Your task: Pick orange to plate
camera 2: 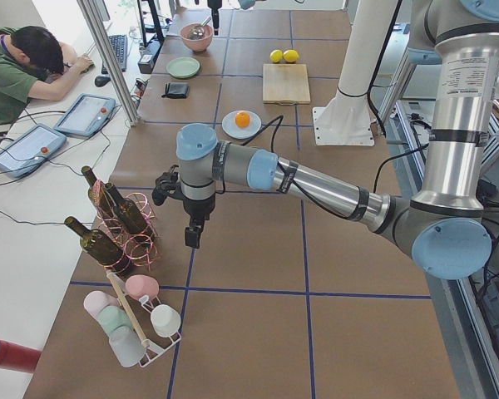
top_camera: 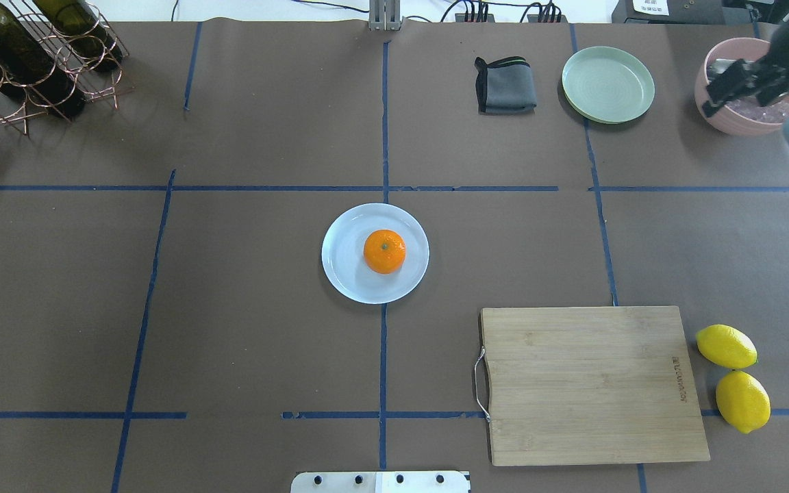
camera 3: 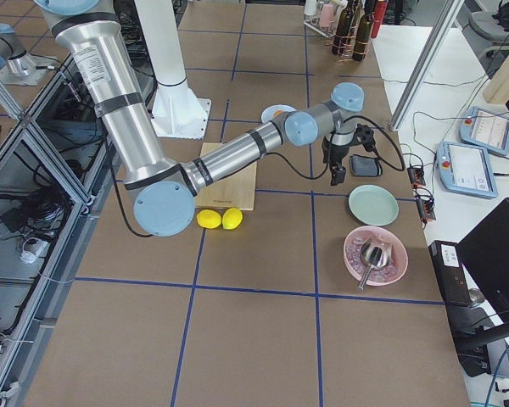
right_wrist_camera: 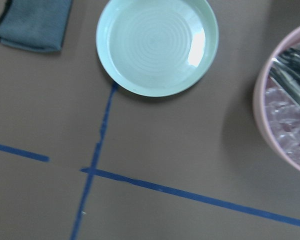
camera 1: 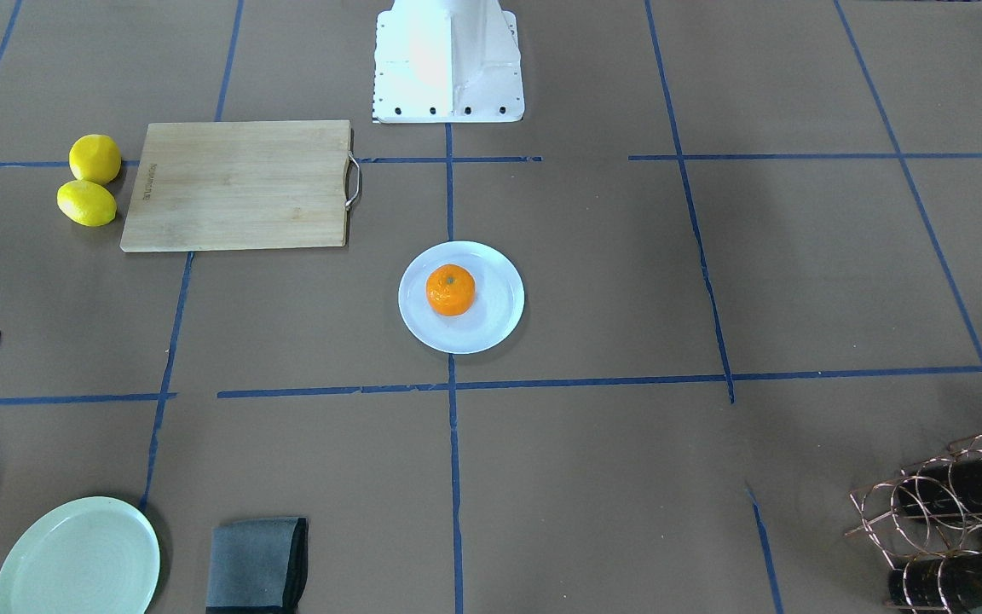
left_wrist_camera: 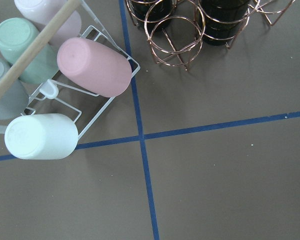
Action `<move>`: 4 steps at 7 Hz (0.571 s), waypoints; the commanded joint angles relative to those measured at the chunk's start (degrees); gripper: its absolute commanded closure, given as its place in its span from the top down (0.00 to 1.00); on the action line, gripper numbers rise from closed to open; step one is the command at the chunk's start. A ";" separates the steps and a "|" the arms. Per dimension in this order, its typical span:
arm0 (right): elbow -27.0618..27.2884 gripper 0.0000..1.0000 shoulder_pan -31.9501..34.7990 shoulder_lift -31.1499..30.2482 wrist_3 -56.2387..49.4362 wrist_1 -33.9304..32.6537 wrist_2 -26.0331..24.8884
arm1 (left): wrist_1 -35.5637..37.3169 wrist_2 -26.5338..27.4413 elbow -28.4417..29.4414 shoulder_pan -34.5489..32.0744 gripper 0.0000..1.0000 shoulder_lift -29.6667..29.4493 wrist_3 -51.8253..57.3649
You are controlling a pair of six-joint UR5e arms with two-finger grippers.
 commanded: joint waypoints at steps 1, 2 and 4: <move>-0.13 1.00 8.49 -9.02 -9.88 0.36 2.02 | -2.53 -4.31 1.76 -0.29 1.00 0.53 1.63; 0.92 1.00 8.52 -12.70 -9.80 0.36 1.16 | -3.34 -1.50 1.86 -0.37 1.00 1.40 4.94; 0.32 1.00 10.00 -14.85 -9.54 2.28 1.24 | -1.60 -1.12 4.82 -0.46 1.00 3.50 5.06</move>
